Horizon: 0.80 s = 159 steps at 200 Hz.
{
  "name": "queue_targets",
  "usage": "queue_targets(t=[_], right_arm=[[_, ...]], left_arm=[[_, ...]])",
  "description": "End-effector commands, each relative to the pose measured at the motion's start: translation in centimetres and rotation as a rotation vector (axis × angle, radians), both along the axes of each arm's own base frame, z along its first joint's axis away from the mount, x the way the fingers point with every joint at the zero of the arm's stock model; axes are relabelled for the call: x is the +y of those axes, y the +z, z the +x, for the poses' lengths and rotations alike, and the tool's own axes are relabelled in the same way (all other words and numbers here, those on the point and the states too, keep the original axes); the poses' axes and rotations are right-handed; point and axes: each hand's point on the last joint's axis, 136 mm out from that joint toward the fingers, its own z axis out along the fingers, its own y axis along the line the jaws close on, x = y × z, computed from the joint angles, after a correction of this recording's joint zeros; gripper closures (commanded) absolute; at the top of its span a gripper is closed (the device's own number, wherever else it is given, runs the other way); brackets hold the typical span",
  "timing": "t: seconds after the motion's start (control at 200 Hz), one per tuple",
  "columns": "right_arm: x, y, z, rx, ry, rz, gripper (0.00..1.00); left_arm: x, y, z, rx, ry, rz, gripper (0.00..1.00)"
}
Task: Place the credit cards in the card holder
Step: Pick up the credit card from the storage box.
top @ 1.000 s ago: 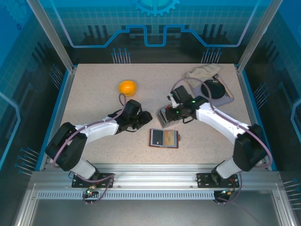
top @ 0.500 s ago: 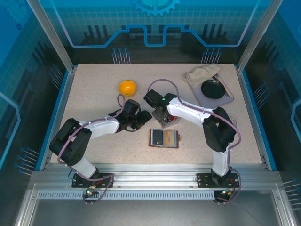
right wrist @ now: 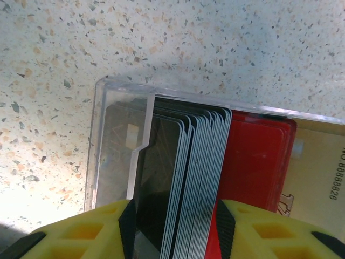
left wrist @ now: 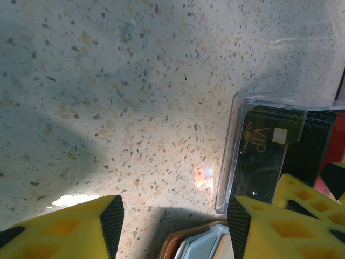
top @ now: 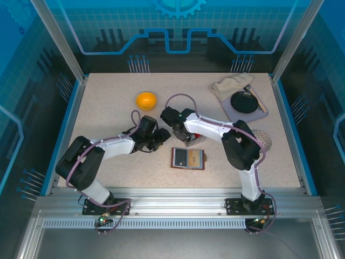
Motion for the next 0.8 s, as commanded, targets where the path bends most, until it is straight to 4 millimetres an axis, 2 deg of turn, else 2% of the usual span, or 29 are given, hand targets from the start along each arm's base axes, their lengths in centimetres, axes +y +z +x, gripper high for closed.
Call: queue_targets(t=[0.0, 0.135, 0.38, 0.59, 0.74, 0.79], right_arm=[[-0.73, 1.56, 0.48, -0.063, -0.002, -0.073, 0.55], [-0.85, 2.41, 0.48, -0.083, -0.002, -0.063, 0.57], [-0.95, 2.40, 0.12, -0.078, 0.000, -0.050, 0.65], [-1.13, 2.23, -0.04, -0.076, 0.000, -0.050, 0.79], [-1.15, 2.40, -0.13, -0.078, 0.000, -0.046, 0.83], [-1.10, 2.49, -0.16, -0.078, 0.001, -0.041, 0.88]], left_arm=[[0.50, 0.31, -0.32, 0.006, 0.016, -0.005, 0.43], [0.37, 0.43, -0.28, 0.006, 0.012, -0.011, 0.43], [0.38, 0.46, -0.36, 0.008, 0.013, -0.014, 0.43], [0.44, 0.20, -0.64, 0.017, 0.011, -0.012, 0.43], [0.45, 0.12, -0.73, 0.020, 0.009, -0.011, 0.43], [0.46, 0.21, -0.67, 0.018, 0.009, -0.013, 0.43]])
